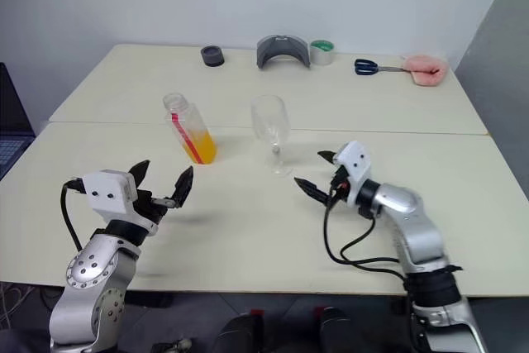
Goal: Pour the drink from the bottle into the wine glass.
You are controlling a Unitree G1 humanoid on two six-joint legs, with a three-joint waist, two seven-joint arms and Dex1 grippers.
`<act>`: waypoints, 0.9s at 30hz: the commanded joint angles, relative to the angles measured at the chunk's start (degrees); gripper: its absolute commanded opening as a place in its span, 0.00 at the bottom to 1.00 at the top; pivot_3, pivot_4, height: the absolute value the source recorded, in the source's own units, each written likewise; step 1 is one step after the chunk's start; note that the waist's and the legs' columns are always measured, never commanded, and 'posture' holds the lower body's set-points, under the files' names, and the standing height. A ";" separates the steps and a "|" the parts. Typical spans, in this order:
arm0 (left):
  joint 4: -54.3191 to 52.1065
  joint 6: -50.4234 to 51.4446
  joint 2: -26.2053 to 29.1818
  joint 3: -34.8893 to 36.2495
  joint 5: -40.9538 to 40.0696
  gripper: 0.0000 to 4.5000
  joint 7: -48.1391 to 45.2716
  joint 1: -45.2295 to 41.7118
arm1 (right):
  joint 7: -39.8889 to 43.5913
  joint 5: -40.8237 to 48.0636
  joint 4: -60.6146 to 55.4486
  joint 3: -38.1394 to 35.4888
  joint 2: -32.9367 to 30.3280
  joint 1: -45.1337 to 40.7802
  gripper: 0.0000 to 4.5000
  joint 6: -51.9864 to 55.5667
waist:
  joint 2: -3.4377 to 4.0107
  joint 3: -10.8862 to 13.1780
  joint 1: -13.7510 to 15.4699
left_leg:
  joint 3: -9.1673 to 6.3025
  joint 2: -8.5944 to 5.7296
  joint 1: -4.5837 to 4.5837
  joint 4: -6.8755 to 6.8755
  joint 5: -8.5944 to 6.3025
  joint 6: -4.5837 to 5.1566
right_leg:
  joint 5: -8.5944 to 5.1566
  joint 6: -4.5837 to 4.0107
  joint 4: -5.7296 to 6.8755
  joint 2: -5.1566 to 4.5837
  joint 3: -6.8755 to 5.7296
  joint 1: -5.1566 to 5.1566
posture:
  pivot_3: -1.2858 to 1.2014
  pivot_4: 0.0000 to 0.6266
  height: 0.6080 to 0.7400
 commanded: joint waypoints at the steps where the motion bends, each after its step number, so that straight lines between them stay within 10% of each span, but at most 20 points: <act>1: 0.67 -0.48 -0.17 -0.05 1.72 1.00 2.07 -2.04 | 3.92 7.13 -9.39 -3.14 -4.67 0.96 0.99 4.68 | -0.02 0.00 0.03 | 0.00 0.01 0.00 0.00 0.00 0.00 | 0.00 0.00 -0.01 0.01 0.00 0.00 | 0.52 0.24 1.00; 10: 4.47 0.38 -1.07 -2.59 4.76 1.00 5.00 -7.40 | 6.32 25.34 -18.44 -7.73 -13.09 -0.84 0.99 16.91 | -0.08 0.01 0.59 | -0.01 -0.01 0.00 0.00 0.00 0.00 | 0.01 0.01 -0.08 0.02 -0.02 0.05 | 0.52 0.24 1.00; 27: 10.86 -1.03 -0.48 -2.05 6.08 1.00 4.86 -13.46 | -0.95 30.25 -19.72 -7.54 -13.00 -4.03 0.99 18.51 | -0.09 0.01 0.83 | -0.02 -0.01 -0.06 0.00 0.00 0.00 | 0.02 0.03 -0.18 0.01 -0.04 0.04 | 0.52 0.24 1.00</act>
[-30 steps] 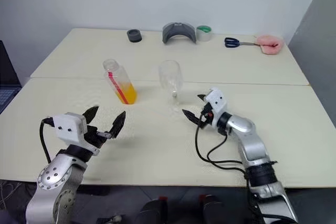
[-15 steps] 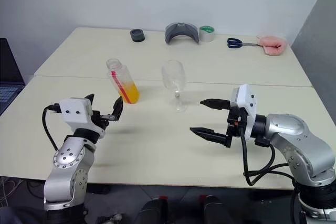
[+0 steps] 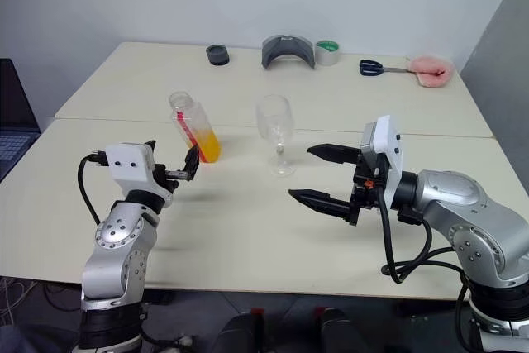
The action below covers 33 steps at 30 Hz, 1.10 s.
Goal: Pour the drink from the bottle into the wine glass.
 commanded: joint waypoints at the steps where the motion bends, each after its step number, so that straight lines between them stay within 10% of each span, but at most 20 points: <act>1: 0.44 -1.45 0.76 0.91 0.48 1.00 0.18 -1.56 | -0.87 0.89 -1.57 -1.07 -0.50 -0.93 0.99 -0.77 | 0.00 0.00 0.00 | 0.00 0.00 0.00 0.00 0.00 0.00 | 0.00 0.00 0.00 0.00 0.00 0.00 | 0.52 0.24 1.00; 33: 40.38 -20.65 4.53 -2.17 2.58 1.00 -11.61 -23.20 | -3.26 -1.19 -0.18 0.31 -0.39 -1.15 0.99 -2.34 | 0.00 0.00 0.34 | 0.01 -0.02 -0.04 0.00 0.00 0.00 | 0.02 0.03 -0.06 0.00 -0.03 -0.01 | 0.52 0.24 1.00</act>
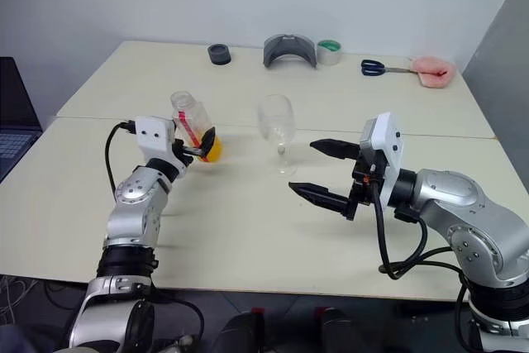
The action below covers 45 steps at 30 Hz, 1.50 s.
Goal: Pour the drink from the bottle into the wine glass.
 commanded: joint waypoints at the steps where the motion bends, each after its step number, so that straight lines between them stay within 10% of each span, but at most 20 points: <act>1: 4.61 -5.35 0.71 -0.31 1.38 1.00 -0.09 -3.07 | -0.24 0.11 -0.69 -0.68 -0.23 -1.13 0.99 -0.95 | 0.00 0.00 0.00 | 0.00 0.00 0.00 0.00 0.00 0.00 | 0.00 0.00 0.00 0.00 0.00 0.00 | 0.52 0.24 1.00; 10: 13.62 -12.28 0.72 -0.78 3.08 1.00 0.48 -6.94 | -1.81 0.73 -0.57 -1.11 0.29 -1.26 0.99 -0.40 | 0.00 0.00 0.04 | -0.03 0.00 -0.03 0.00 0.00 0.00 | 0.00 0.00 0.00 0.00 -0.04 -0.01 | 0.52 0.24 1.00; 20: 16.80 -14.65 1.15 -0.48 2.95 0.42 -0.06 -8.36 | -2.78 0.93 -0.76 -0.98 0.49 -0.83 1.00 -0.35 | 0.00 0.00 0.01 | -0.02 -0.01 -0.03 0.00 0.00 0.00 | 0.01 0.01 0.01 0.00 -0.03 -0.01 | 0.52 0.24 1.00; 45: 10.77 -17.09 10.05 -13.28 13.56 0.42 -12.00 -22.37 | -9.76 -8.08 -1.48 -3.44 7.93 3.79 1.00 -13.75 | -0.01 0.01 0.23 | -0.04 -0.03 -0.09 0.01 0.00 0.00 | 0.01 0.00 0.02 0.00 -0.07 -0.05 | 0.52 0.24 1.00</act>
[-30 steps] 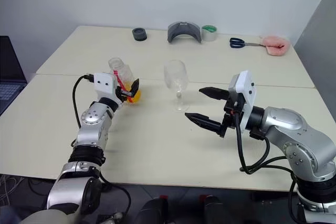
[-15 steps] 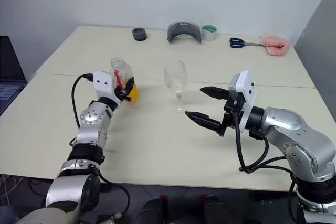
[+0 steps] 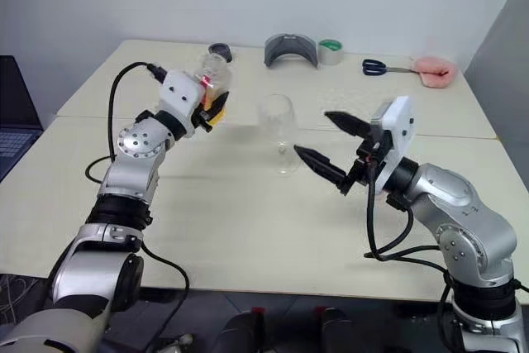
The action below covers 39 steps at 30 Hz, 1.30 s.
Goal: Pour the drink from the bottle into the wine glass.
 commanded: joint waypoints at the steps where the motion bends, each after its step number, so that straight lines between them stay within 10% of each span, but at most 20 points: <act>1: 0.41 -5.13 2.01 -1.21 1.59 0.42 -2.78 -5.41 | 1.81 -3.59 -2.22 -1.40 0.19 4.22 1.00 -6.99 | 0.00 0.00 0.16 | -0.02 0.00 -0.01 0.00 0.00 0.00 | 0.00 0.00 -0.01 0.00 -0.03 0.00 | 0.52 0.24 1.00; 39: 30.45 -35.54 6.83 -16.47 25.62 0.42 4.93 -27.37 | 3.61 -15.03 1.56 3.84 6.54 14.14 1.00 -23.92 | -0.01 0.01 0.24 | 0.06 0.00 0.00 0.04 0.00 0.00 | 0.00 0.00 0.07 0.04 0.03 -0.03 | 0.52 0.24 1.00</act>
